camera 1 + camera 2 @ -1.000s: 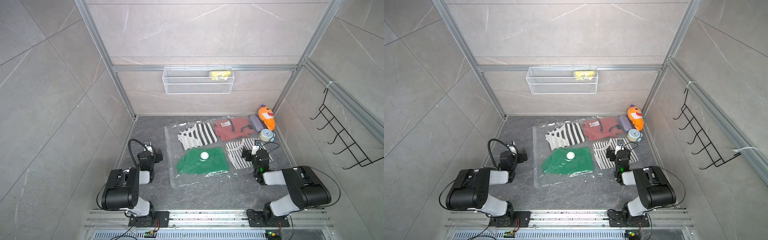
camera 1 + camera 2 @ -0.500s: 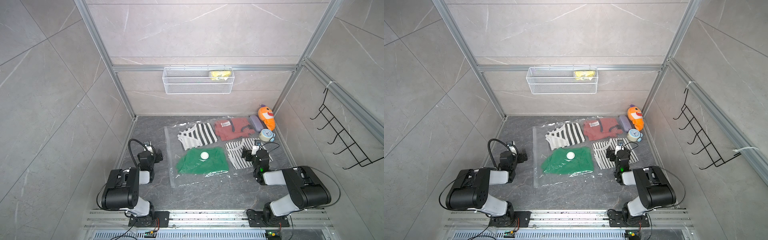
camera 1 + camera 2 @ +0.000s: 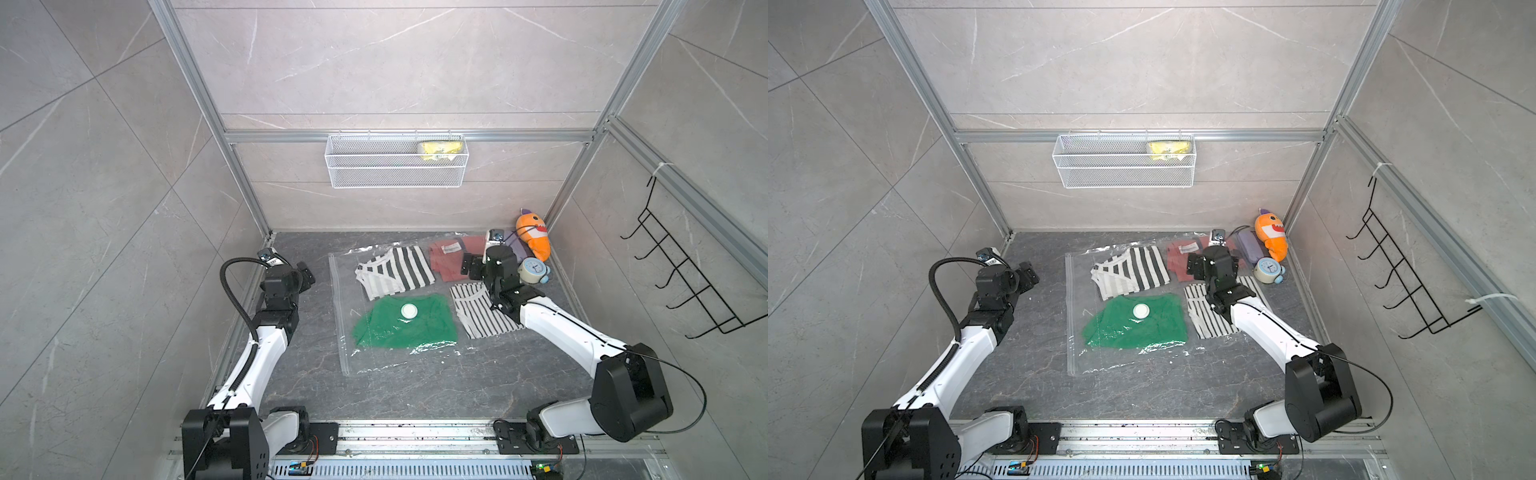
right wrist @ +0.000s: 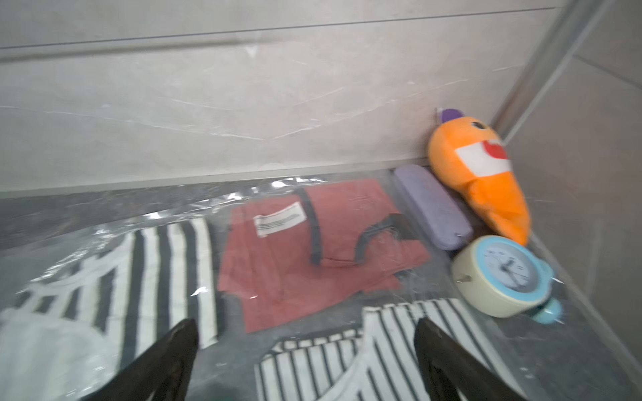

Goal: Take the tank top out of the vacuum bag
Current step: Open the vacuum bag at the center of the board.

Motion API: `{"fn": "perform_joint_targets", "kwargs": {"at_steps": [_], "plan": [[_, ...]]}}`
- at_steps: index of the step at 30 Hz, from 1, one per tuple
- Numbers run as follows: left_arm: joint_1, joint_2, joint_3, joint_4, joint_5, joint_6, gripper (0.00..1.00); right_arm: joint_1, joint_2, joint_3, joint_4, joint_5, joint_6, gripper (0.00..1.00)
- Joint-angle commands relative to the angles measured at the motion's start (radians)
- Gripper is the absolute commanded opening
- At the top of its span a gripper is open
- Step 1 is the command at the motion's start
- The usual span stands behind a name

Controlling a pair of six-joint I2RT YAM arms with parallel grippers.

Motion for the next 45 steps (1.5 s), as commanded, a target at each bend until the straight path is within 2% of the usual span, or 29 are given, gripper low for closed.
{"fn": "perform_joint_targets", "kwargs": {"at_steps": [1, 2, 3, 4, 7, 8, 14, 19, 26, 29, 31, 35, 37, 39, 40, 45], "plan": [[0.002, 0.1, 0.081, -0.237, 0.145, -0.096, 0.83, 0.018, 0.071, 0.019, -0.232, -0.179, 0.272, 1.0], [0.001, 0.132, 0.105, -0.258, 0.181, -0.095, 0.81, 0.002, 0.094, 0.003, -0.136, -0.366, 0.238, 1.0], [0.0, 0.161, 0.131, -0.287, 0.207, -0.092, 0.81, 0.01, 0.109, 0.001, -0.089, -0.449, 0.205, 0.96], [-0.003, 0.187, 0.152, -0.305, 0.234, -0.087, 0.78, 0.042, 0.114, 0.009, -0.088, -0.416, 0.177, 0.93], [-0.029, 0.241, 0.171, -0.316, 0.284, -0.075, 0.76, 0.221, 0.117, 0.072, -0.121, -0.164, -0.008, 0.94], [-0.037, 0.25, 0.168, -0.315, 0.283, -0.078, 0.76, 0.246, 0.124, 0.086, -0.119, -0.149, -0.037, 0.95], [-0.091, 0.304, 0.151, -0.284, 0.304, -0.076, 0.72, 0.254, 0.159, 0.125, -0.089, -0.268, -0.028, 0.91], [-0.132, 0.341, 0.149, -0.267, 0.303, -0.074, 0.68, 0.254, 0.188, 0.179, -0.123, -0.279, -0.021, 0.9], [-0.137, 0.416, 0.159, -0.217, 0.333, -0.076, 0.6, 0.254, 0.172, 0.129, -0.092, -0.271, -0.007, 0.89], [-0.141, 0.435, 0.157, -0.189, 0.352, -0.078, 0.48, 0.255, 0.158, 0.107, -0.093, -0.262, 0.002, 0.89], [-0.149, 0.454, 0.161, -0.179, 0.353, -0.077, 0.48, 0.254, 0.15, 0.095, -0.092, -0.266, 0.005, 0.89], [-0.159, 0.457, 0.161, -0.174, 0.36, -0.081, 0.25, 0.254, 0.149, 0.093, -0.09, -0.288, 0.017, 0.89], [-0.16, 0.433, 0.159, -0.174, 0.363, -0.081, 0.19, 0.255, 0.163, 0.101, -0.086, -0.317, 0.03, 0.88], [-0.161, 0.405, 0.157, -0.172, 0.369, -0.079, 0.03, 0.257, 0.185, 0.118, -0.085, -0.361, 0.041, 0.85], [-0.162, 0.388, 0.158, -0.173, 0.373, -0.082, 0.0, 0.259, 0.198, 0.128, -0.085, -0.383, 0.055, 0.84], [-0.175, 0.32, 0.162, -0.166, 0.426, -0.102, 0.0, 0.292, 0.244, 0.152, -0.035, -0.505, 0.119, 0.81]]}}
